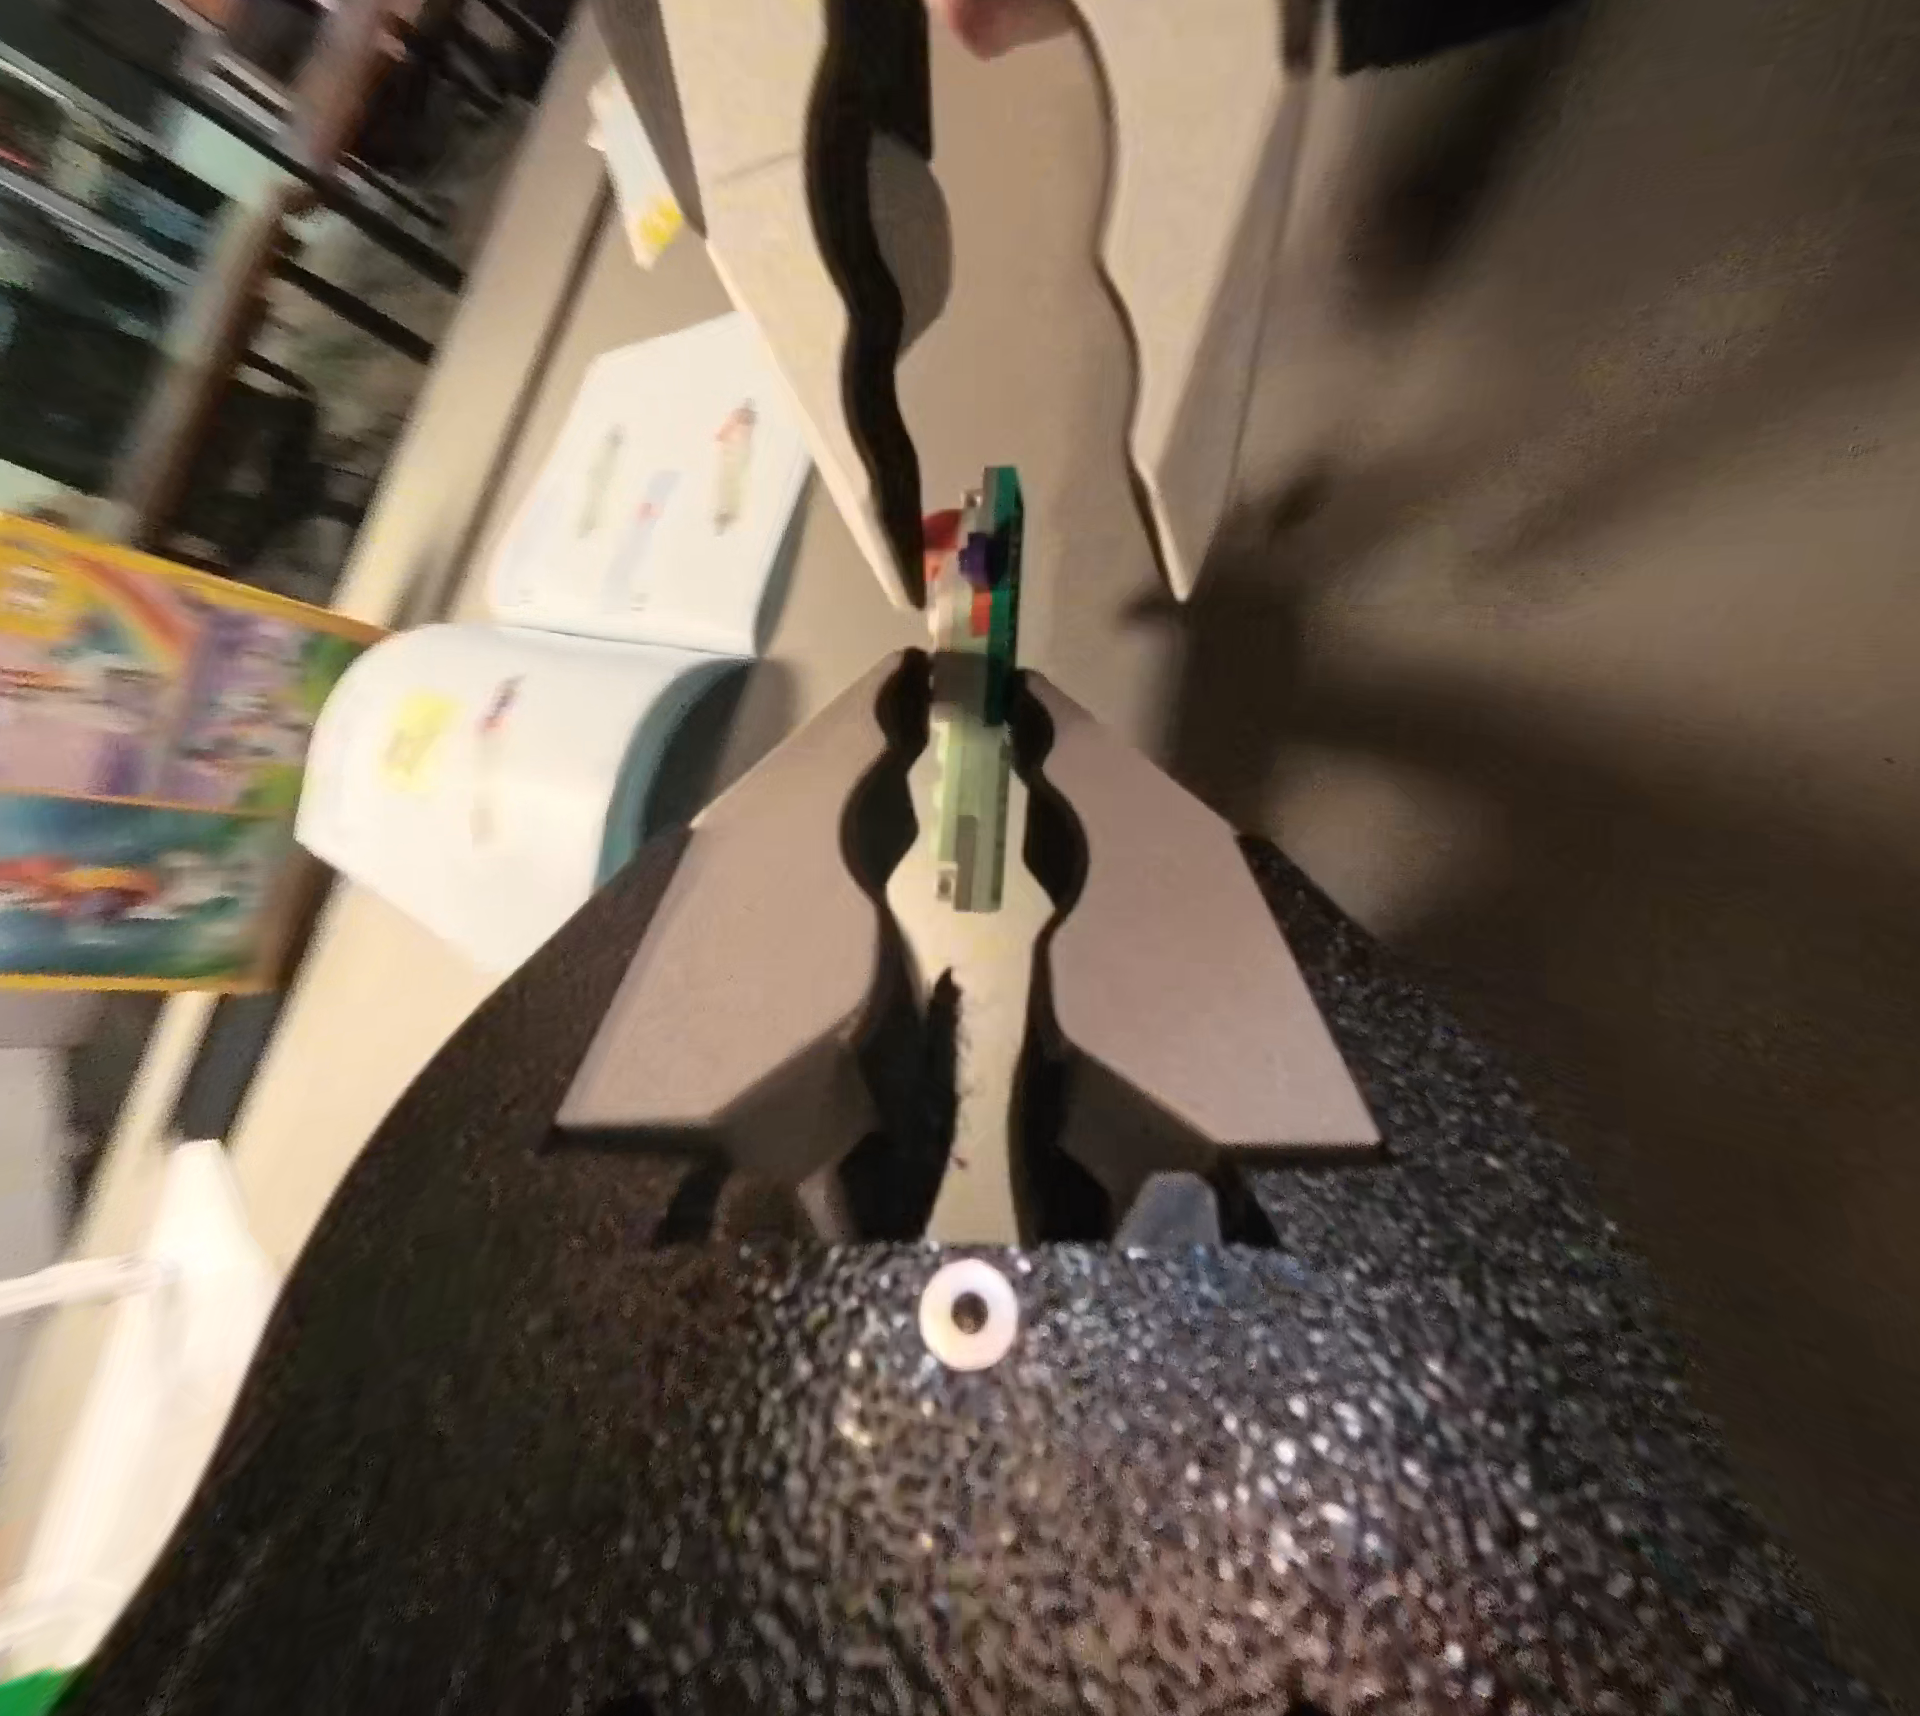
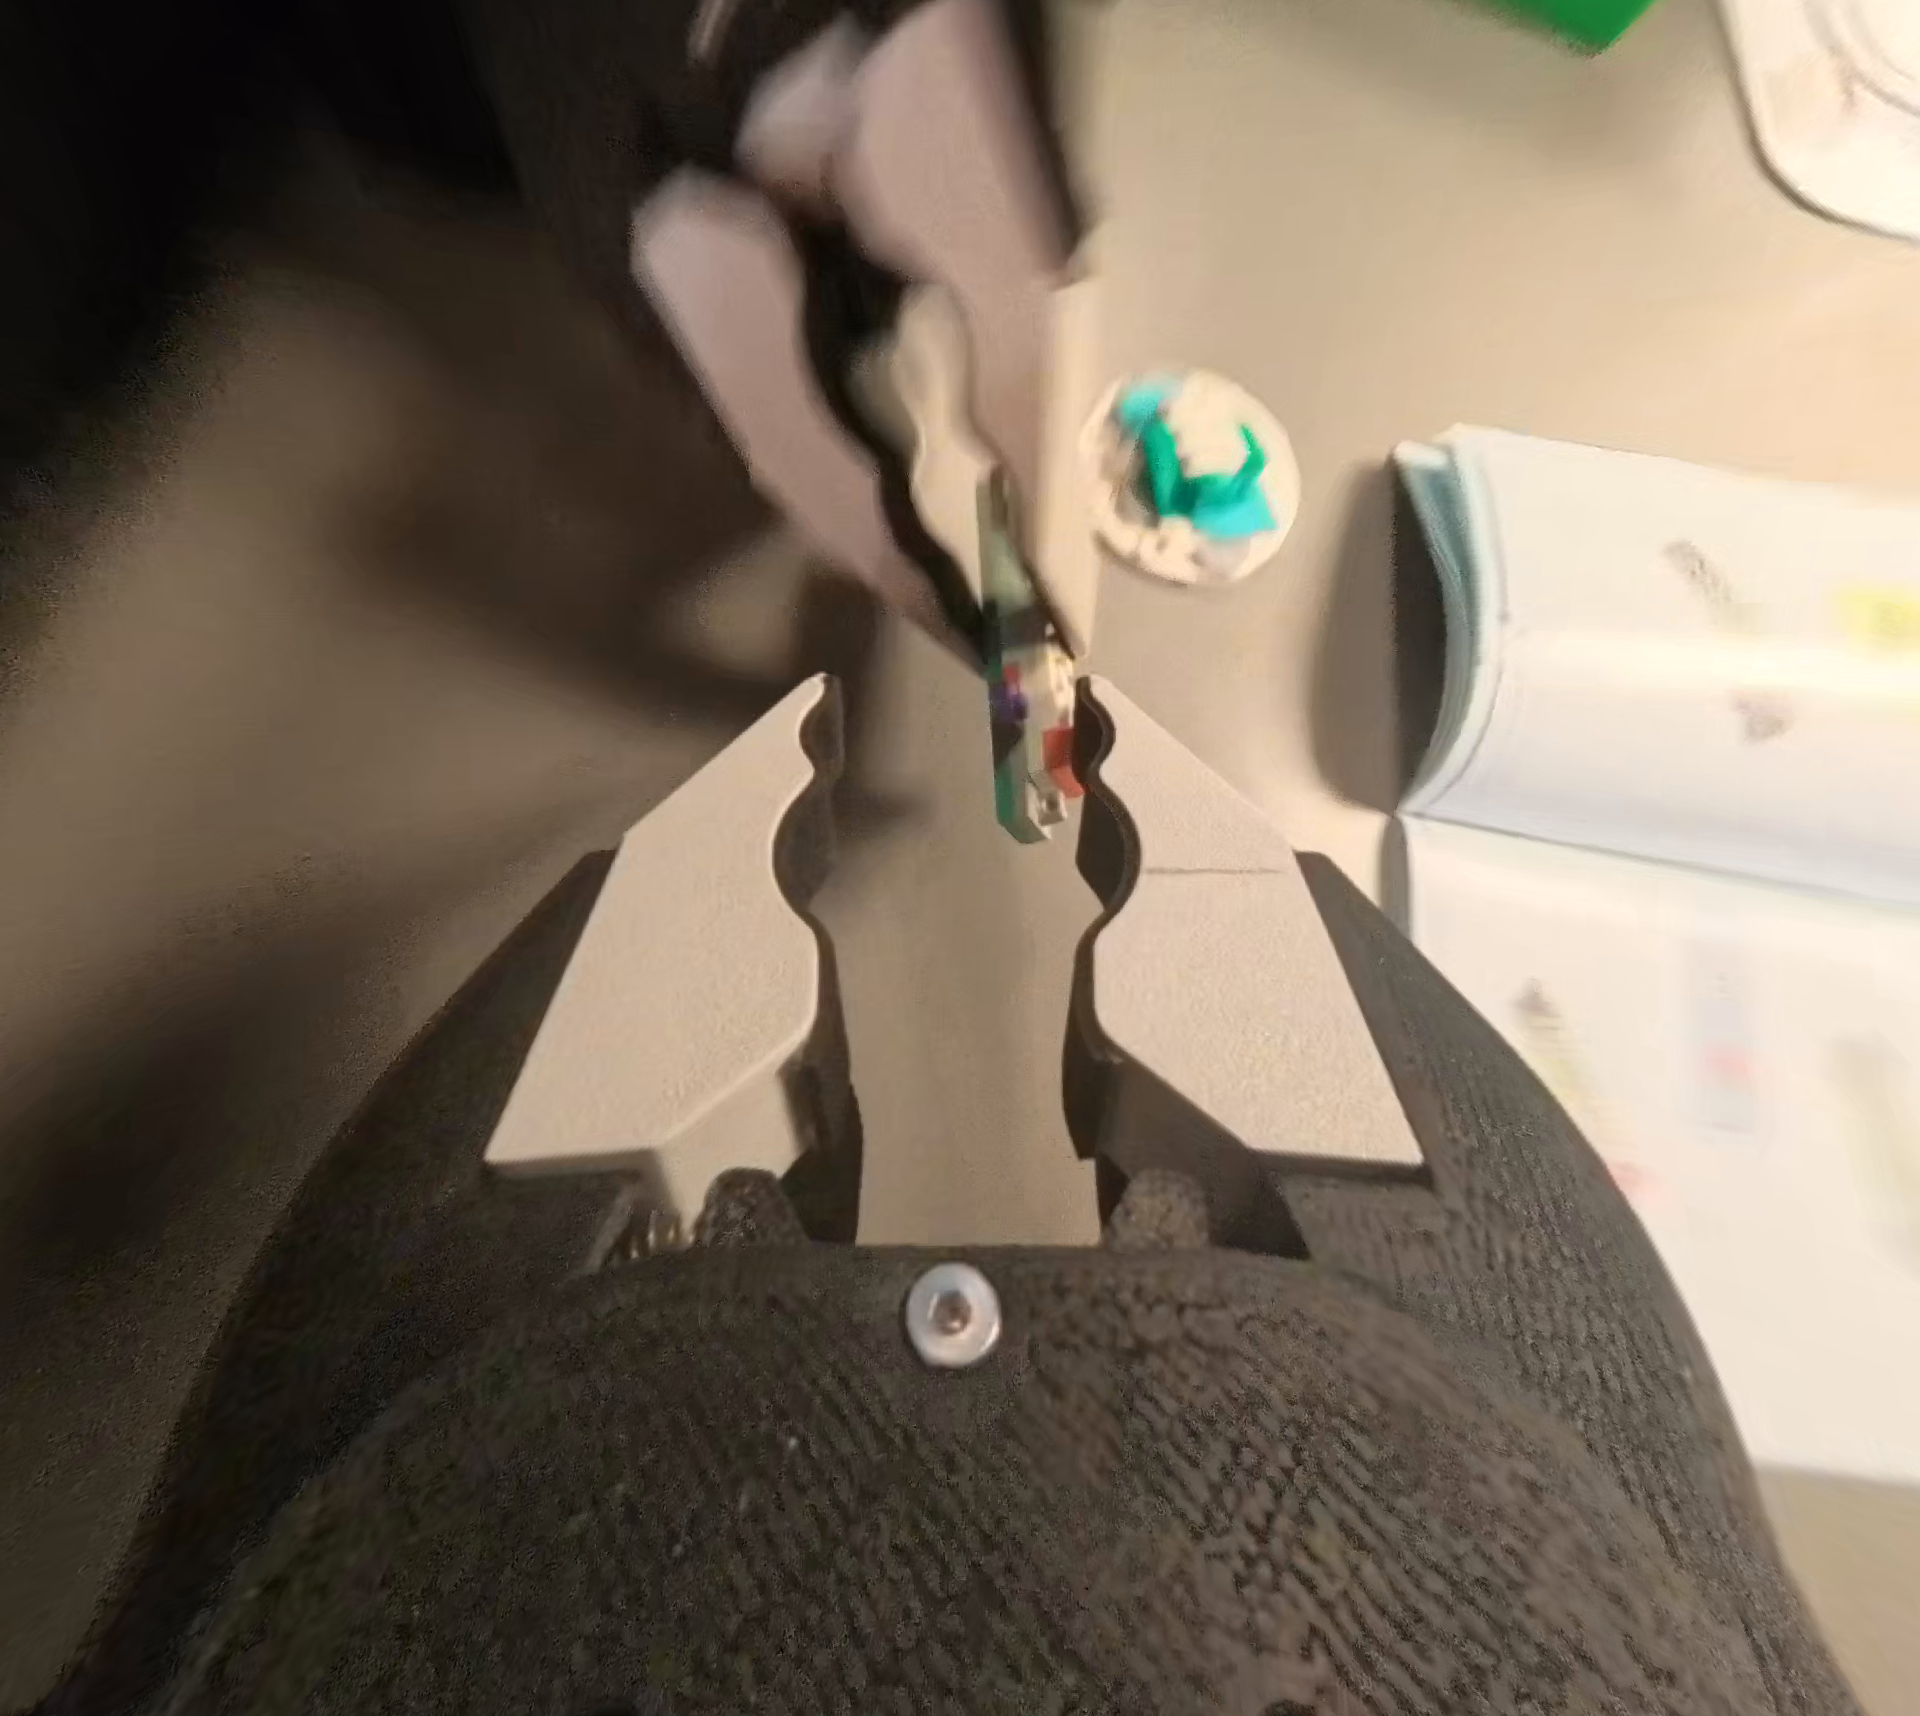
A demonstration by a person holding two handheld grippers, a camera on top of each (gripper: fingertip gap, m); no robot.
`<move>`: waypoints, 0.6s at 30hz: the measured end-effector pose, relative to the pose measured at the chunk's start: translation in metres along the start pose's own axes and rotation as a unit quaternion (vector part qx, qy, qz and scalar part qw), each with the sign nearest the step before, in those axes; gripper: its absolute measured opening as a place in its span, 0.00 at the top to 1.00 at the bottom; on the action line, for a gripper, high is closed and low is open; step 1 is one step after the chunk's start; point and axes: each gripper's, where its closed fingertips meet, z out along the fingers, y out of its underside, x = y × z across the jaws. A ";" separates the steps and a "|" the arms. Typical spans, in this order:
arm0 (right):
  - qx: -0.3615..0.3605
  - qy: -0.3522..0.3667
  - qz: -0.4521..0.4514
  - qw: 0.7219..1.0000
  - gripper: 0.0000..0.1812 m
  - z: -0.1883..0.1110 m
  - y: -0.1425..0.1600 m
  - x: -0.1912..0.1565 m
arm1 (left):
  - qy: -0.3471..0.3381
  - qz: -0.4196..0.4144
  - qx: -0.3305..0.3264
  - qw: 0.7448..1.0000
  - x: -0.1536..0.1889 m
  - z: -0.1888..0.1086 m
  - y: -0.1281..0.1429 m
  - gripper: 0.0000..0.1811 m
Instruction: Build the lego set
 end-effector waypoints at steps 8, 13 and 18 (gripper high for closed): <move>0.157 -0.042 0.152 0.975 0.87 -0.023 -0.014 0.022 | -0.163 0.202 0.028 0.965 -0.026 -0.020 -0.012 0.93; 0.153 -0.057 0.149 0.975 0.91 -0.021 -0.013 0.017 | -0.186 0.252 0.036 0.949 -0.024 -0.022 -0.019 0.93; 0.166 -0.069 0.166 0.969 0.88 -0.022 -0.014 0.017 | -0.193 0.289 0.023 0.937 -0.021 -0.020 -0.017 0.93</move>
